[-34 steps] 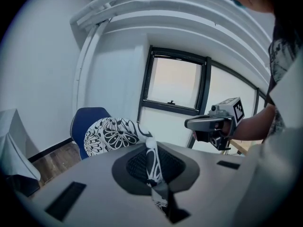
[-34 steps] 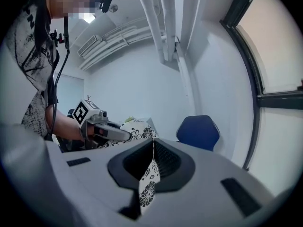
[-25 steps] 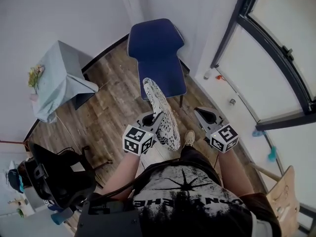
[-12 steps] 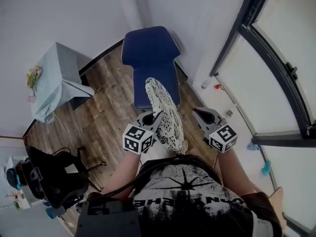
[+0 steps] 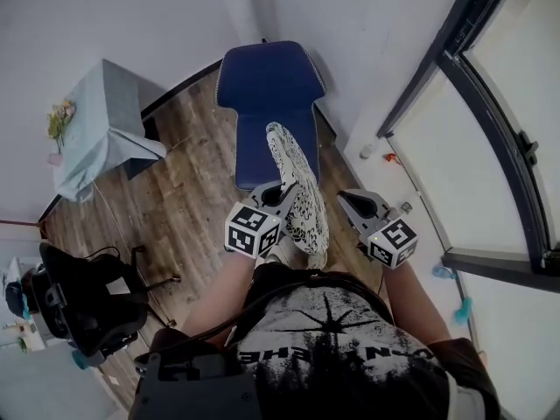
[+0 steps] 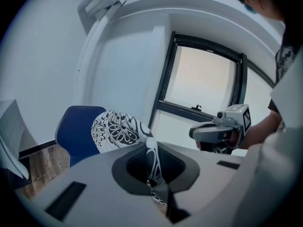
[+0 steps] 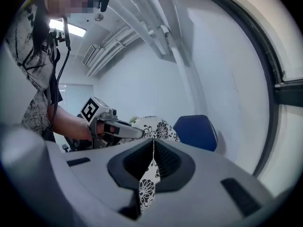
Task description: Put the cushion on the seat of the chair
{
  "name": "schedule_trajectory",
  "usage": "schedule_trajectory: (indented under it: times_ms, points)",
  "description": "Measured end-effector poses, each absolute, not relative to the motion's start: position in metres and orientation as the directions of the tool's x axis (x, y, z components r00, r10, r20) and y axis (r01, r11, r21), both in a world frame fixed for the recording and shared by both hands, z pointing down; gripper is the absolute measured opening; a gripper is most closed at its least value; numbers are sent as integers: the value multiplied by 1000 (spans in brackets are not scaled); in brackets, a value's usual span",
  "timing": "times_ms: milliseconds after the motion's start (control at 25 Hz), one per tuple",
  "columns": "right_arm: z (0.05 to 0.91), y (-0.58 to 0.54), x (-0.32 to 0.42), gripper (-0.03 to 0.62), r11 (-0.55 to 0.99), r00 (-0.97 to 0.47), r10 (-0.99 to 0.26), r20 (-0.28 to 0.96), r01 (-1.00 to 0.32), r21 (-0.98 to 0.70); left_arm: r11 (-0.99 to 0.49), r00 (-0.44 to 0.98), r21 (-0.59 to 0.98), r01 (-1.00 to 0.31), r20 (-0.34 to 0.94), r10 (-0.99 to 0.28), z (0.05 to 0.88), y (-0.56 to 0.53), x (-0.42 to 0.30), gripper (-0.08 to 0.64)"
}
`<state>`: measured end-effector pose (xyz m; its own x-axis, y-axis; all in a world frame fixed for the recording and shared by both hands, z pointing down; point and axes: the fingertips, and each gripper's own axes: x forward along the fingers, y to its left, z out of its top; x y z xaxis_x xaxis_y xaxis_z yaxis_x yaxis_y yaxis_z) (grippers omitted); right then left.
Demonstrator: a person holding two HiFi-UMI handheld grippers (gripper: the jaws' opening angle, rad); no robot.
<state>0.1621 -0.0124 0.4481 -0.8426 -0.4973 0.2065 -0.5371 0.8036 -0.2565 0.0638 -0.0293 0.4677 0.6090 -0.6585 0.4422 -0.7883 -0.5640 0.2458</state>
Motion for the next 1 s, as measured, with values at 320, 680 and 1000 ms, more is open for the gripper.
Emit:
schedule_trajectory:
  times_ms: [320, 680, 1000]
  points:
    - [451, -28, 153, 20, 812, -838, -480, 261, -537, -228, -583, 637, 266, -767, 425, -643, 470, -56, 63, 23]
    - [455, -82, 149, 20, 713, -758, -583, 293, -650, -263, -647, 708, 310, -696, 447, -547, 495, -109, 46, 23]
    - [480, -117, 130, 20, 640, -705, -618, 348, -708, -298, -692, 768, 375, -617, 480, -425, 531, -161, 46, 23]
